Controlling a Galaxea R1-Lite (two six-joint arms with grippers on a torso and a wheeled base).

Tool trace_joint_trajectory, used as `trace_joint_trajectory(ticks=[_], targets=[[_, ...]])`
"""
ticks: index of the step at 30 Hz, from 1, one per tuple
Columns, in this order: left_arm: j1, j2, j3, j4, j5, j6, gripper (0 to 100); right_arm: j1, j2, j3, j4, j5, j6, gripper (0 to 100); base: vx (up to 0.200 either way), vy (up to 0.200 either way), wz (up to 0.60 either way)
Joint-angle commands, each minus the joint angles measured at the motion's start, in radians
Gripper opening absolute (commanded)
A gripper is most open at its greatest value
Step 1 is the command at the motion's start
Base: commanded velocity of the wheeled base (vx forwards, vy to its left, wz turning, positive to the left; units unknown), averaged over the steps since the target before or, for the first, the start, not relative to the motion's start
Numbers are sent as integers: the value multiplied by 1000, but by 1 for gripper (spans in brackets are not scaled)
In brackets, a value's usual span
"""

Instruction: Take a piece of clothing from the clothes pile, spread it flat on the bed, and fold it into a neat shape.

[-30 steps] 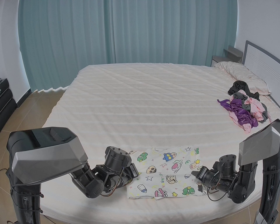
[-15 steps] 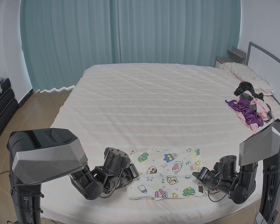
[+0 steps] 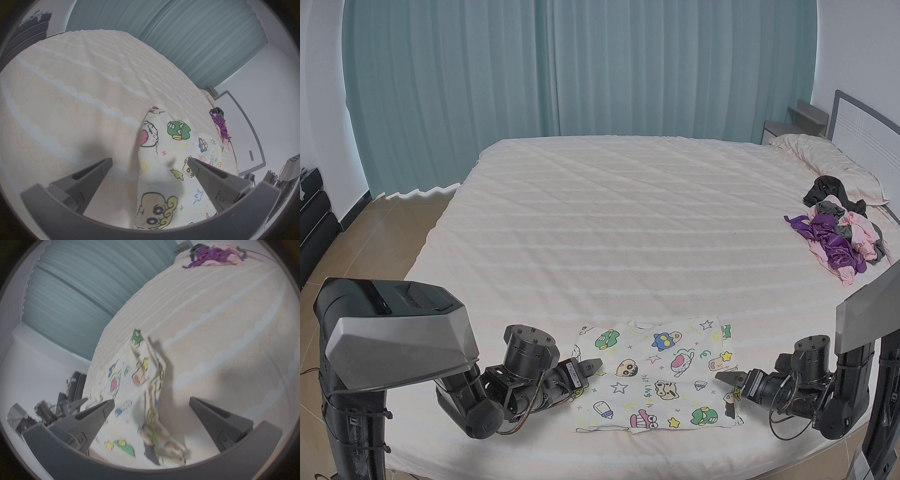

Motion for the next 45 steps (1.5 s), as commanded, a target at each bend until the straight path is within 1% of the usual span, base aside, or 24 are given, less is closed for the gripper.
trace_joint_trajectory(ticks=[1, 3, 5, 7, 9, 13, 16, 26, 27, 37, 39, 42, 45], targets=[[51, -12, 23, -23, -29, 6, 100, -19, -53, 81, -8, 83, -68, 100, 0, 0, 0], [52, -13, 20, -25, -32, -3, 100, -11, -41, 81, -8, 82, -69, 100, 0, 0, 0], [52, -10, 19, -26, -55, -12, 100, 16, -16, 81, -6, 80, -72, 100, 0, 0, 0], [54, -7, 16, -26, -56, -12, 100, 29, -9, 81, -2, 74, -74, 100, 0, 0, 0], [64, -6, 11, -26, -58, -12, 100, 32, -18, 81, 37, 59, -95, 100, 0, 0, 0], [71, -4, 2, -26, -59, -13, 100, 49, -38, 81, 141, 59, -155, 100, 0, 0, 0], [71, -4, 2, -25, -59, -13, 100, 61, -41, 81, 145, 53, -158, 100, 0, 0, 0], [71, -6, 2, -26, -59, -13, 100, 64, 2, 81, 130, 42, -155, 100, 0, 0, 0], [71, -6, 2, -26, -59, -15, 100, 64, 7, 81, 126, 39, -155, 0, 0, 0, 0], [71, -4, 2, -26, -59, -13, 100, 61, -28, 81, 130, 22, -151, 0, 0, 0, 0], [71, -6, 2, -26, -59, -15, 100, 61, -50, 81, 147, 21, -151, 0, 0, 0, 0], [71, -13, 3, -26, -58, -15, 100, 62, -101, 81, 219, 21, -163, 0, 0, 0, 0], [71, -15, 2, -28, -58, -20, 100, 61, -145, 81, 256, 22, -166, 0, 0, 0, 0]])
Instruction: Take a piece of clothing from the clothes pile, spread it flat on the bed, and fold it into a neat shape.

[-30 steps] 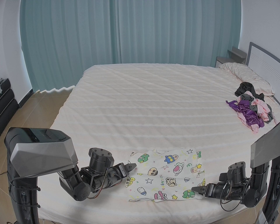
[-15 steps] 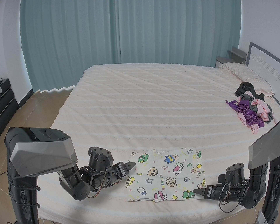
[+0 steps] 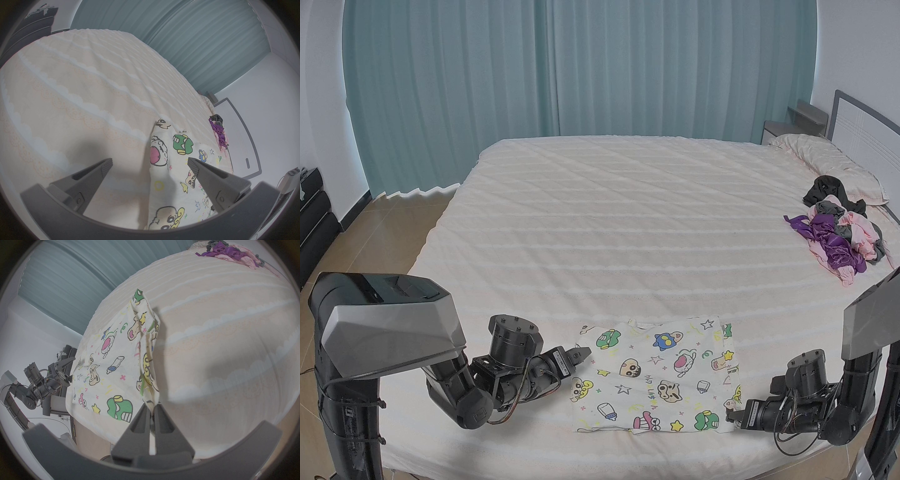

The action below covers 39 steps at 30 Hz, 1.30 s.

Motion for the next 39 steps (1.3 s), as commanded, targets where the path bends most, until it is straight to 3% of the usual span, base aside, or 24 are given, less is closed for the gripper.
trace_joint_trajectory(ticks=[1, 8, 9, 17, 23, 28, 33, 39], targets=[[0, -7, 0, -2, 1, -4, 100, 0, -77, 18, 29, 1, -6, 0, 0, 0, 0], [29, -36, -31, -3, 2, -69, 100, 0, -82, 18, 55, 0, -26, 0, 0, 0, 0], [34, -42, -32, -3, 2, -72, 100, 0, -82, 18, 55, 0, -26, 100, 0, 0, 0], [58, -127, -46, -3, 1, -153, 100, -17, -100, 18, 25, -2, -26, 100, 0, 0, 0], [54, -70, -123, -3, -7, -144, 100, -79, -100, 18, -115, -2, -18, 100, 0, 0, 0], [66, 53, -220, 33, -13, 19, 100, -90, -94, 18, -133, 0, -4, 100, 0, 0, 0], [60, 65, -235, 93, -24, 59, 100, -86, -83, 18, -132, 0, 20, 100, 0, 0, 0], [54, 101, -290, 151, -18, 206, 100, -86, -73, 18, -130, -2, 22, 100, 0, 0, 0]])
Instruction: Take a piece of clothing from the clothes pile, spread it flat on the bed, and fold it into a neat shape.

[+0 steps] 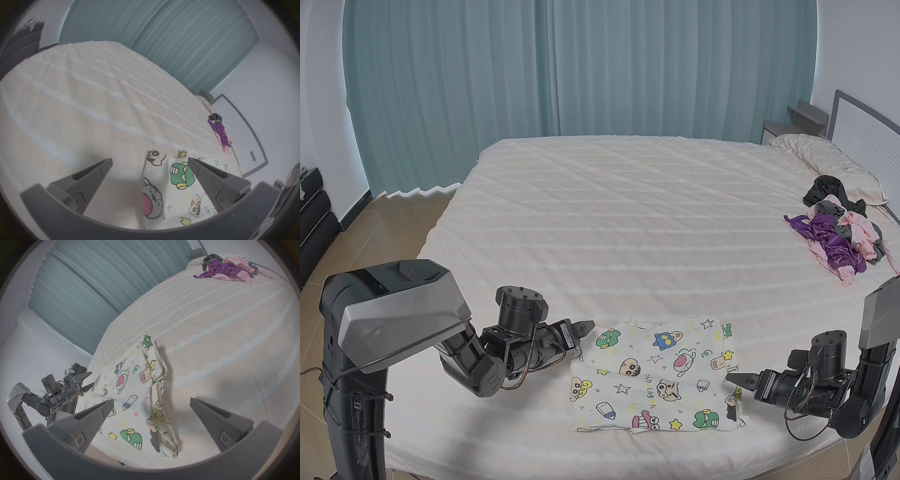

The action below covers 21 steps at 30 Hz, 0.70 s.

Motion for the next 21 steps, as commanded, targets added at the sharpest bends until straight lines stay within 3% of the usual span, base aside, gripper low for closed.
trace_joint_trajectory(ticks=[1, 7, 8, 21], targets=[[-5, 48, -59, 27, 6, 54, 100, 2, 12, 18, 7, -2, 2, 100, 0, 0, 0], [-17, 68, -92, 28, 6, 61, 100, 3, 13, 18, 7, -10, 4, 100, 0, 0, 0], [-17, 71, -95, 30, 6, 61, 0, 5, 13, 18, 7, -10, 4, 100, 0, 0, 0], [-15, 91, -118, 31, 8, 58, 0, -3, 13, 18, -3, -10, 4, 100, 0, 0, 0]])
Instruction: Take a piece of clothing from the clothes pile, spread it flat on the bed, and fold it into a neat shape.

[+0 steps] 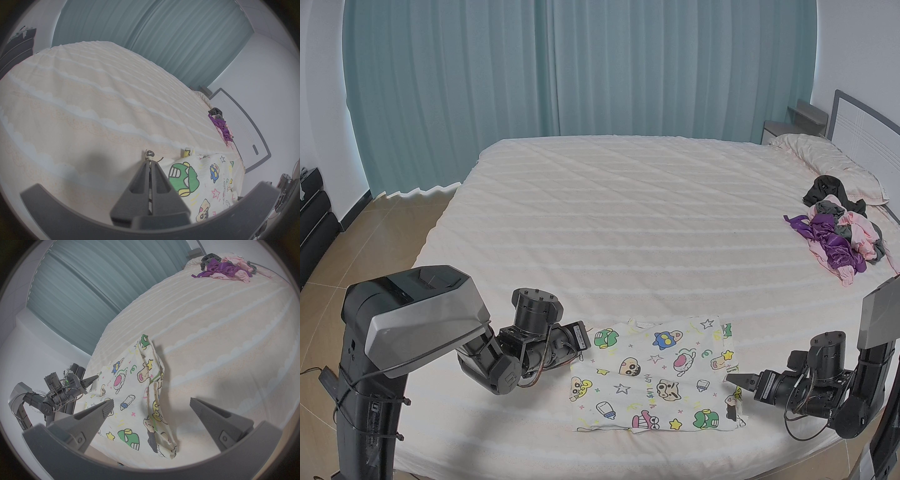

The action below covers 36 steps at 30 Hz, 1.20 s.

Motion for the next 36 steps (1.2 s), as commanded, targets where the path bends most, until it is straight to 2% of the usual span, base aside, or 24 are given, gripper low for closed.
trace_joint_trajectory(ticks=[1, 7, 21, 24, 29, 30, 35, 36], targets=[[7, 0, -3, -3, 8, -3, 0, -4, 0, 18, -4, 1, 2, 100, 0, 0, 0], [27, 1, -21, -55, 51, -6, 0, -4, 1, 18, -2, 1, 2, 100, 0, 0, 0], [49, 7, -9, -71, 57, -11, 0, -22, 3, 18, -48, 1, 5, 100, 0, 0, 0], [55, 3, -11, -65, 57, -12, 0, -24, 1, 18, -62, 0, 38, 100, 0, 0, 0], [55, 0, -3, -54, 57, -12, 0, -24, 9, 18, -76, 0, 46, 100, 0, 0, 0], [53, 1, -4, -54, 57, -14, 100, -24, 14, 18, -77, 0, 46, 100, 0, 0, 0], [61, -8, 5, -60, 74, -20, 100, -27, 9, 13, -100, -2, 48, 100, 0, 0, 0], [72, -36, 23, -58, 108, -40, 100, -36, 0, -5, -100, -3, 48, 100, 0, 0, 0]])
